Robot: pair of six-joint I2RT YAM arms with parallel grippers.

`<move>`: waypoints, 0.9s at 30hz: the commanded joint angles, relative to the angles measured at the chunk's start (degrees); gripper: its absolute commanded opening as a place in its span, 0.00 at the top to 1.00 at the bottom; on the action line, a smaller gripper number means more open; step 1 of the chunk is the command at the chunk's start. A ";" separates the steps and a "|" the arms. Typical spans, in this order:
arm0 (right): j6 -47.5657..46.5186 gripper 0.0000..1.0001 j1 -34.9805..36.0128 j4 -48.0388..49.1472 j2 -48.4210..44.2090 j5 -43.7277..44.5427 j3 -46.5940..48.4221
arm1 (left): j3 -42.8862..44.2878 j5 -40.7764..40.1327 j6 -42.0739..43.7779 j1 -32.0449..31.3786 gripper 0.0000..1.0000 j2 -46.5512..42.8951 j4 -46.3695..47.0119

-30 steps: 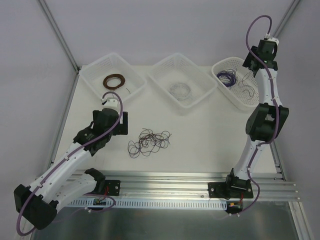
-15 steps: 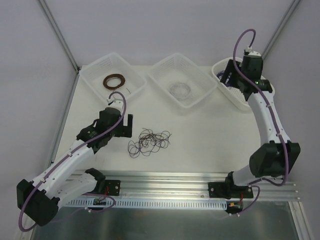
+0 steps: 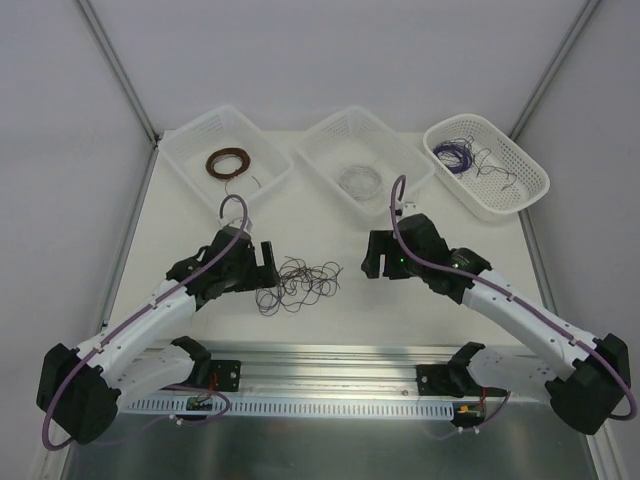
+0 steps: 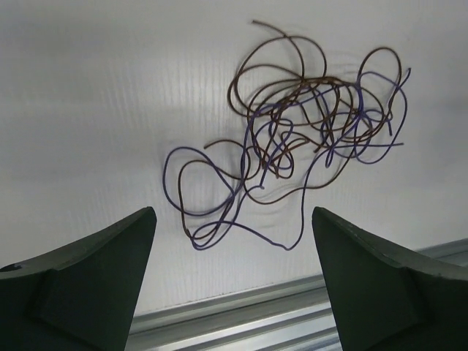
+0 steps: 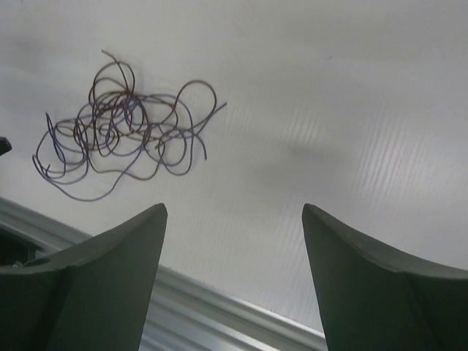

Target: Untangle the cables

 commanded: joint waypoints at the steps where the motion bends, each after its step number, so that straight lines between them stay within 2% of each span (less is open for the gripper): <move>1: 5.90 0.21 5.76 3.58 -4.66 5.61 -3.51 | -3.77 -0.01 -17.18 -3.22 0.11 -1.93 -0.61; 8: 6.96 0.20 11.31 7.10 -4.75 8.43 -8.17 | -6.24 -6.52 -29.87 -9.73 0.20 -0.98 -0.61; 16: 7.58 0.20 15.44 10.26 -3.96 9.57 -10.37 | -5.98 -10.57 -36.29 -13.68 0.42 4.03 -0.35; 19: 7.58 0.20 16.23 10.70 -4.05 10.36 -10.73 | -5.02 -11.45 -36.47 -14.65 0.52 6.58 -0.09; 20: 7.58 0.19 16.23 10.62 -4.05 10.36 -10.90 | -4.58 -11.63 -35.86 -15.00 0.60 7.63 -0.17; 22: 7.40 0.19 16.41 10.62 -4.49 10.54 -11.08 | -3.43 -12.07 -33.76 -15.79 0.68 7.91 -0.17; 23: 7.40 0.19 16.41 10.62 -4.75 10.80 -11.25 | -2.38 -12.33 -33.05 -16.06 0.78 7.21 -0.35; 26: 7.40 0.19 16.50 10.18 -6.24 11.85 -12.13 | 1.13 -12.86 -28.49 -16.76 0.89 4.67 -0.43; 27: 7.40 0.19 16.50 10.00 -6.60 12.29 -12.48 | 2.36 -12.60 -24.38 -16.85 0.93 4.22 -0.70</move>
